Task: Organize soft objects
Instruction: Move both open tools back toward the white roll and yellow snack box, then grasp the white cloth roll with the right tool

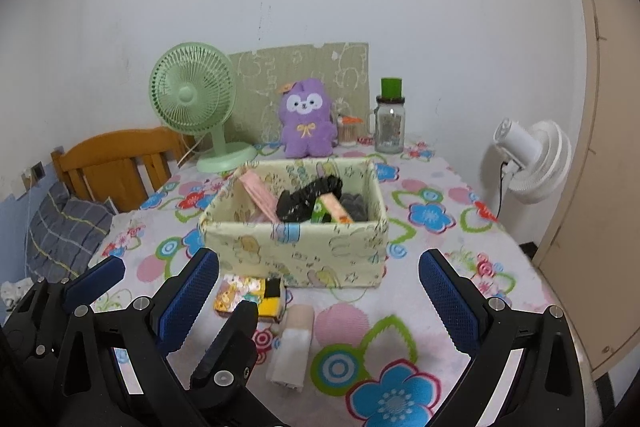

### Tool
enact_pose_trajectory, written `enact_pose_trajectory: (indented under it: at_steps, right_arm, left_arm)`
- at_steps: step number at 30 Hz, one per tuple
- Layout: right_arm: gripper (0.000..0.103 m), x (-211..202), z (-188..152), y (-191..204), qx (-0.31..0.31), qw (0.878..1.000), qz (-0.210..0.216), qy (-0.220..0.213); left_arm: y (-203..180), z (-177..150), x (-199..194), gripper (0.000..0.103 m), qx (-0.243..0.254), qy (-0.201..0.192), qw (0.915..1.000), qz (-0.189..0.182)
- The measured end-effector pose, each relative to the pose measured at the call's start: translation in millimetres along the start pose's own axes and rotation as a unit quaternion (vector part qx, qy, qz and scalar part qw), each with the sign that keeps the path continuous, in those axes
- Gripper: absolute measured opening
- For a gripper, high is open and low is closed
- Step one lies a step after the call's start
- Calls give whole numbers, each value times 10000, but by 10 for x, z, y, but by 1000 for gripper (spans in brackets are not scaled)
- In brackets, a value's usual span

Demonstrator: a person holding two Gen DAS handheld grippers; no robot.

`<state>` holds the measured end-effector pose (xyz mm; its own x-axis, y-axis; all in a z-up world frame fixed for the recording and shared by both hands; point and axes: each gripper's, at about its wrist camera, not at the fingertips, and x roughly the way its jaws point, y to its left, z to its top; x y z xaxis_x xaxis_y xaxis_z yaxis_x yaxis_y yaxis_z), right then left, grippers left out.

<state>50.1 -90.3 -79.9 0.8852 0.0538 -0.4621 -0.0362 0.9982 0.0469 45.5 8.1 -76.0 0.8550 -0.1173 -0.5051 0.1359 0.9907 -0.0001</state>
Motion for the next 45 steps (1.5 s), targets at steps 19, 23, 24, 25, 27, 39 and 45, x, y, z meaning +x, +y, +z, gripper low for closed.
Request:
enact_pose_trajectory:
  at_steps: [19,23,24,25,27,39,45]
  right_arm:
    - [101,602,-496,115,-56,9978,-139,648]
    - [101,701,-562,125,-19,9967,-112,802]
    - [101,728,-576,132,-20,9964,-103,846]
    - [99,749,-582,136,-25,9961,-100,880]
    - [95,786,-602,148,-29,9954,-78,956]
    - [57,983,-723,148,19,9887,281,1474]
    - [40,1000,-755,116,4,9866,395,1585]
  left_arm:
    - [163,-473,563,103,35,798,9968,48]
    - [185,-530,627,103,47,898,9959,69]
    - [187,-544,640,103,57,920,9957,65]
    - [190,-548,651,102,65,938,9956,63]
    - [201,-562,673,102,71,973,9952,58]
    - [220,-670,803,100,39,1279,9918,39]
    - [187,-686,833,100,35,1434,9897,-21]
